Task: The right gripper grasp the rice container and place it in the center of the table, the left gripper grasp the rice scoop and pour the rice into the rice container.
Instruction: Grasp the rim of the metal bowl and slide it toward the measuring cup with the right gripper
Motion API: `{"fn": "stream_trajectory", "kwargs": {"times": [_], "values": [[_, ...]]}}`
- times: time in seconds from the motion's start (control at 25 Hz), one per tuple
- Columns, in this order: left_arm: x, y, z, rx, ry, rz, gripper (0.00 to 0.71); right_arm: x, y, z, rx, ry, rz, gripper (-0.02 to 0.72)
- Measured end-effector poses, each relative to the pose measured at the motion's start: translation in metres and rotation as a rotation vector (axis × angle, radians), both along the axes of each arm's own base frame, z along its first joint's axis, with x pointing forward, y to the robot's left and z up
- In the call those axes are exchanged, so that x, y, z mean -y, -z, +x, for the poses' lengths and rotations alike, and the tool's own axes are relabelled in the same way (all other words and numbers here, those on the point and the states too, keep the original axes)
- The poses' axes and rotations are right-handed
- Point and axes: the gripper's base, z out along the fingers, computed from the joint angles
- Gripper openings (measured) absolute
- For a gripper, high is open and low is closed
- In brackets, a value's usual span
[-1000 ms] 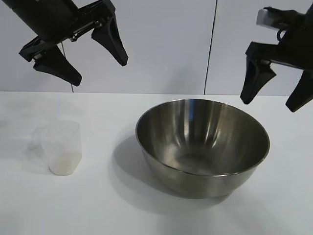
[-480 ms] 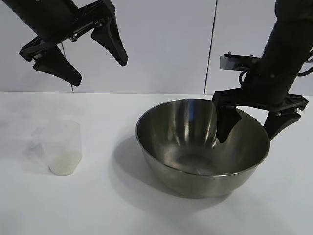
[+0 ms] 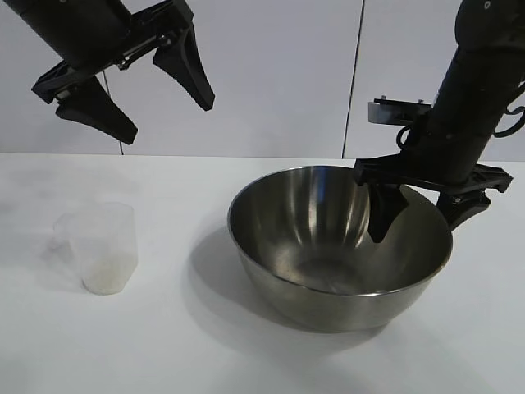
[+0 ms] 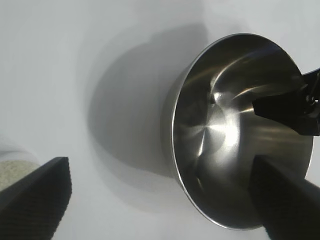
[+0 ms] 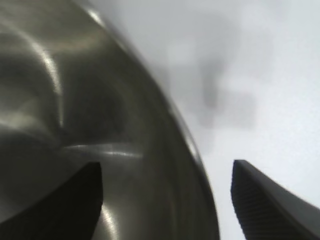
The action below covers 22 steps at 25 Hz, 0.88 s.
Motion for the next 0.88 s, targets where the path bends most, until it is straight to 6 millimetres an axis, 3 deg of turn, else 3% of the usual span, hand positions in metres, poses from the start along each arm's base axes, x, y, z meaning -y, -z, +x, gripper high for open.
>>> {"fn": "stream_trajectory", "kwargs": {"times": [0.12,0.36,0.56,0.88], "values": [[0.0000,0.0000,0.0000,0.000,0.000,0.000,0.694,0.0000,0.0000,0.0001,0.000,0.006,0.001,0.325],[0.0000,0.0000,0.0000,0.000,0.000,0.000,0.694,0.0006,0.0003,0.0002,0.001,0.002,-0.006,0.244],[0.0000,0.0000,0.0001,0.001,0.000,0.000,0.694,0.0017,0.0035,-0.0013,-0.013,-0.005,-0.019,0.046],[0.0000,-0.0001,0.0004,0.004,-0.002,-0.001,0.694,-0.0009,0.0035,-0.0017,-0.018,0.012,0.013,0.015]]}}
